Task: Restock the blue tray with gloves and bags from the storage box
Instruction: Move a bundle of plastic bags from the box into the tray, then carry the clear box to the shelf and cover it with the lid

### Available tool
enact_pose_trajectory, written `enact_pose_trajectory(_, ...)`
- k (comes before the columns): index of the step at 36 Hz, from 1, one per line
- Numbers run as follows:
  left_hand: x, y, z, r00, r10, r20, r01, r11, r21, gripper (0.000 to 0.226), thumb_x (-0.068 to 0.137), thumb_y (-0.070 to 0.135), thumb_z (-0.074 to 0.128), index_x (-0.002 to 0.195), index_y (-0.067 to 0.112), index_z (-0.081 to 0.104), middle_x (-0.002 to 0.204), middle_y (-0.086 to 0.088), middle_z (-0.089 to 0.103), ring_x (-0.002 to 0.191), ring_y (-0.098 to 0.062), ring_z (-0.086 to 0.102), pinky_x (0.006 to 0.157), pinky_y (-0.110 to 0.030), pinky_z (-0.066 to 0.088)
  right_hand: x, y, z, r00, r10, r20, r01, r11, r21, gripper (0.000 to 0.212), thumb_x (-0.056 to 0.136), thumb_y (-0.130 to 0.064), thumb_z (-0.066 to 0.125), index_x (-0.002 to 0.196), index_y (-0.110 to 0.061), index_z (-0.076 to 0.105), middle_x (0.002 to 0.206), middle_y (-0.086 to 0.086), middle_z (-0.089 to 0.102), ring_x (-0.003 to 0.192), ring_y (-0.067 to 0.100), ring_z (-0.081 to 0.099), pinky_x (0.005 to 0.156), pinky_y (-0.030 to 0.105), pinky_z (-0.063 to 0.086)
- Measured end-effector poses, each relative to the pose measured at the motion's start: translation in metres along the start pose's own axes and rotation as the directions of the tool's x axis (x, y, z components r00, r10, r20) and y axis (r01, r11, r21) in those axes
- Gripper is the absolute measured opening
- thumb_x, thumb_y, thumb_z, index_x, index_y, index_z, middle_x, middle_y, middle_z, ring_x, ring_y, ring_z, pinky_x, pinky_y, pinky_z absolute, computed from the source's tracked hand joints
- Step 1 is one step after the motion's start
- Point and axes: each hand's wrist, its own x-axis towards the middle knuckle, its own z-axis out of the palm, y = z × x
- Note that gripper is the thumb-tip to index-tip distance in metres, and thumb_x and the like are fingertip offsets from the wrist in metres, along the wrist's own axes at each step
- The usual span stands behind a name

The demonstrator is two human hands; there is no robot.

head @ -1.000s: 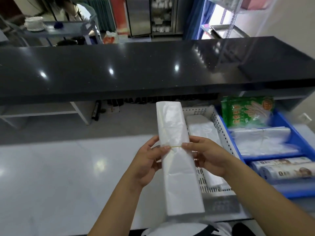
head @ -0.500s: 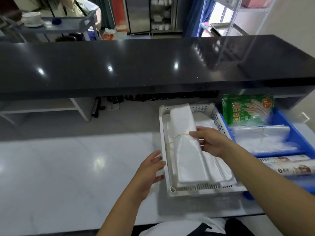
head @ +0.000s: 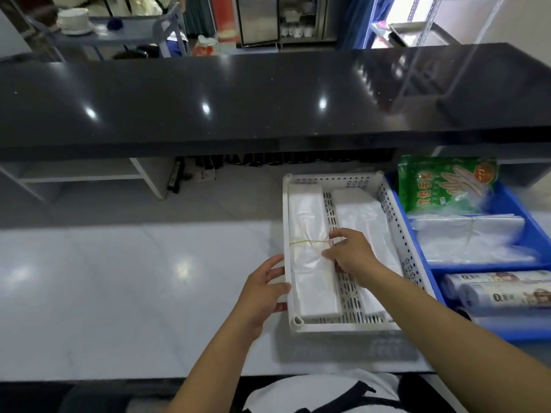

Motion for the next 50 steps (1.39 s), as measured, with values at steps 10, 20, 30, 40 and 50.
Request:
enact_pose_trajectory(10, -0.011, -0.003, 0.005, 0.998, -0.003, -0.064, 0.003, 1.0, -0.015, 0.051, 0.089, -0.001, 0.057, 0.127, 0.032, 0.061, 0.117, 0.007, 0.072, 0.102, -0.014, 0.07, 0.078, -0.035, 0.061, -0.012, -0.007, -0.003, 0.979, -0.198, 0.043, 0.2, 0.904, -0.378, 0.04, 0.081, -0.026, 0.073, 0.118, -0.019, 0.058, 0.095, -0.007, 0.06, 0.086, 0.021, 0.061, 0.075, 0.036, 0.05)
enact_pose_trajectory(20, -0.077, -0.017, -0.025, 0.91, 0.19, -0.368, -0.096, 0.961, 0.258, 0.05, 0.087, 0.041, 0.067, 0.129, 0.06, 0.047, 0.138, 0.025, 0.048, 0.126, 0.001, 0.046, 0.095, -0.024, 0.044, -0.07, -0.065, 0.011, 0.748, -0.567, 0.346, 0.662, 0.595, -0.456, 0.062, 0.091, -0.046, 0.059, 0.147, -0.029, 0.039, 0.156, -0.004, 0.036, 0.143, 0.019, 0.031, 0.115, 0.037, 0.027)
enact_pose_trajectory(30, -0.218, -0.142, -0.03, 0.56, 0.175, -0.81, 0.219, 0.911, 0.349, 0.076, 0.088, 0.044, 0.066, 0.149, 0.045, 0.021, 0.162, 0.012, 0.014, 0.149, -0.008, 0.011, 0.12, -0.035, 0.019, -0.184, 0.026, 0.107, 0.32, -0.596, 0.736, 0.881, 0.474, 0.001, 0.062, 0.089, -0.054, 0.056, 0.146, -0.038, 0.039, 0.16, -0.011, 0.024, 0.149, 0.011, 0.016, 0.12, 0.036, 0.02)
enact_pose_trajectory(40, -0.306, -0.275, -0.023, 0.403, -0.193, -0.895, 0.24, 0.966, -0.1, 0.084, 0.084, 0.043, 0.072, 0.153, 0.034, 0.023, 0.161, 0.003, 0.022, 0.147, -0.019, 0.022, 0.119, -0.043, 0.024, -0.22, 0.132, 0.132, 0.295, -0.068, 0.953, 0.892, 0.378, -0.249, 0.075, 0.088, -0.062, 0.052, 0.153, -0.038, 0.021, 0.164, -0.003, 0.012, 0.15, 0.018, 0.011, 0.12, 0.042, 0.02)
enact_pose_trajectory(50, -0.366, -0.396, -0.078, 0.214, -0.435, -0.875, 0.038, 0.899, -0.437, 0.054, 0.081, 0.02, 0.076, 0.119, 0.041, 0.044, 0.124, 0.005, 0.051, 0.094, 0.004, 0.053, 0.073, -0.019, 0.046, -0.236, 0.148, 0.198, 0.398, -0.032, 0.917, 0.896, 0.227, -0.381, 0.07, 0.09, -0.048, 0.061, 0.149, -0.019, 0.038, 0.157, 0.008, 0.034, 0.145, 0.023, 0.03, 0.117, 0.039, 0.029)
